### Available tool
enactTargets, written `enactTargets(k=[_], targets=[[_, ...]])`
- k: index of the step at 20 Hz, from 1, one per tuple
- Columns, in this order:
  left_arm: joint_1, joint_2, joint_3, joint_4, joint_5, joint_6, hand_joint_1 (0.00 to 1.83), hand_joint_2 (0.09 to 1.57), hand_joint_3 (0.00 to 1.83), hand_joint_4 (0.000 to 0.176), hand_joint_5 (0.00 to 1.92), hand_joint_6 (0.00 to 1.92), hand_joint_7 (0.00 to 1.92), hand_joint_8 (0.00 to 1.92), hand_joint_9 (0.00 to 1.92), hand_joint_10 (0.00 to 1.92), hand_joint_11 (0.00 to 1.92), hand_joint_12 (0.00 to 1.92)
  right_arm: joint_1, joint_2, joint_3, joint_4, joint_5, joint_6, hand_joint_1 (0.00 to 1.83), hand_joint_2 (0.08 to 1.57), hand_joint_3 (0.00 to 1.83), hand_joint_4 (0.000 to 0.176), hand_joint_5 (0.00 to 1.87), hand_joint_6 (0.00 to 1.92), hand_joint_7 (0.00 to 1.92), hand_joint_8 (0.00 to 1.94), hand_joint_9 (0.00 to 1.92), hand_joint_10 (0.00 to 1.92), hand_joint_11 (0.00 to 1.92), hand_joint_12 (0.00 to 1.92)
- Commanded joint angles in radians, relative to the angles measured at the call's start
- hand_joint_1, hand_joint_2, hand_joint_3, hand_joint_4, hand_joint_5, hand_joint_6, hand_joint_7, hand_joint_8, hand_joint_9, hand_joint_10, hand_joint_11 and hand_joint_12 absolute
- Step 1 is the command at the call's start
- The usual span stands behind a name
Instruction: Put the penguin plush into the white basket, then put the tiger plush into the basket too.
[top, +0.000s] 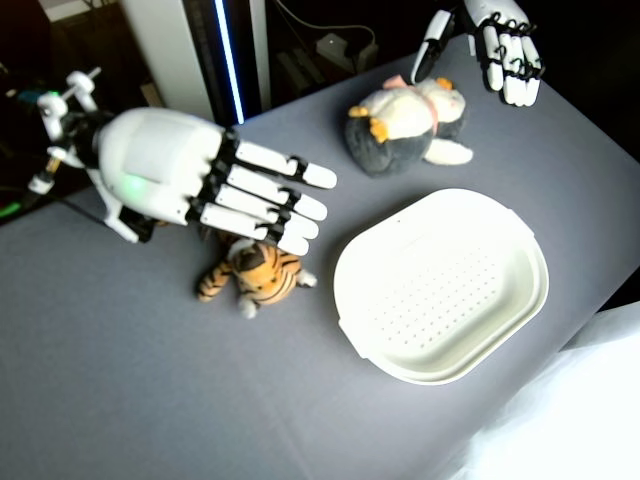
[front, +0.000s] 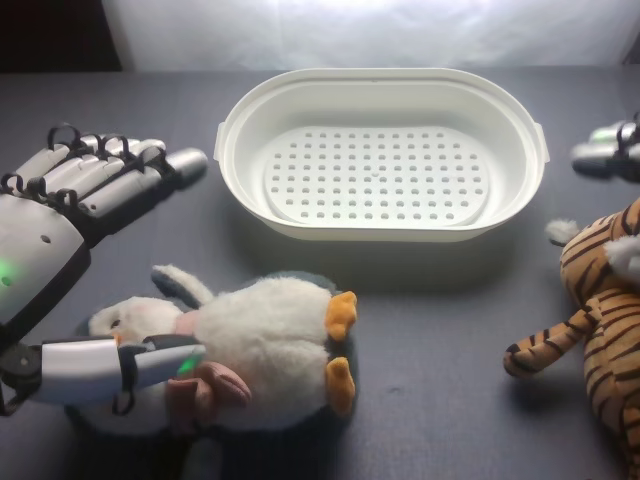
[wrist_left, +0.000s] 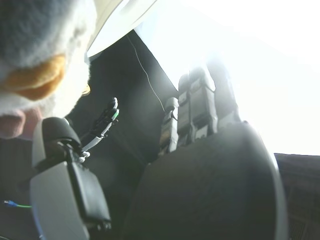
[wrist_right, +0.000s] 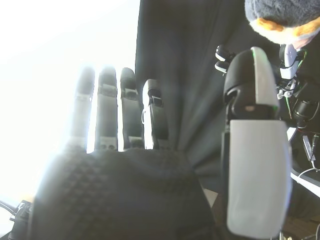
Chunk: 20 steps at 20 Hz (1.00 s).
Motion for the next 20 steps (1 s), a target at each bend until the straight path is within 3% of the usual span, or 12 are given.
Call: enactTargets(k=[1,6,9,13,20], targets=[[-0.007,0.002,0.001,0.018,-0.122,-0.002,0.55,0.89,0.01,0.176,0.22,0.01,0.14,0.00,0.13,0.01,0.00,0.24,0.010,-0.001,0.003,0.019,0.122,0.008,0.72,1.32,0.00,0.000,0.54,0.00,0.46,0.00,0.49,0.00,0.35,0.51],[-0.007,0.010,0.000,0.033,-0.077,0.002,0.59,0.86,0.00,0.176,0.18,0.00,0.13,0.00,0.13,0.00,0.00,0.34,0.010,-0.001,0.003,0.019,0.122,0.008,0.74,1.32,0.00,0.000,0.55,0.00,0.46,0.00,0.48,0.00,0.35,0.48],[-0.008,0.044,-0.032,0.054,0.029,0.106,0.57,0.74,0.00,0.176,0.00,0.00,0.00,0.00,0.00,0.00,0.00,0.35,0.010,-0.001,0.004,0.017,0.122,0.008,0.76,1.32,0.00,0.000,0.55,0.00,0.46,0.00,0.48,0.00,0.35,0.47],[-0.012,0.054,-0.026,0.067,0.166,0.145,0.70,0.65,0.00,0.176,0.00,0.00,0.00,0.00,0.00,0.00,0.00,0.01,0.017,-0.002,0.005,0.009,0.121,0.008,0.74,1.33,0.00,0.000,0.55,0.00,0.46,0.00,0.48,0.00,0.35,0.47],[-0.157,-0.053,0.059,0.038,0.458,0.288,0.81,0.75,0.01,0.176,0.00,0.00,0.00,0.00,0.04,0.01,0.04,0.02,0.011,-0.006,0.008,0.005,0.119,0.011,0.72,1.33,0.00,0.001,0.54,0.00,0.46,0.00,0.47,0.00,0.34,0.46]])
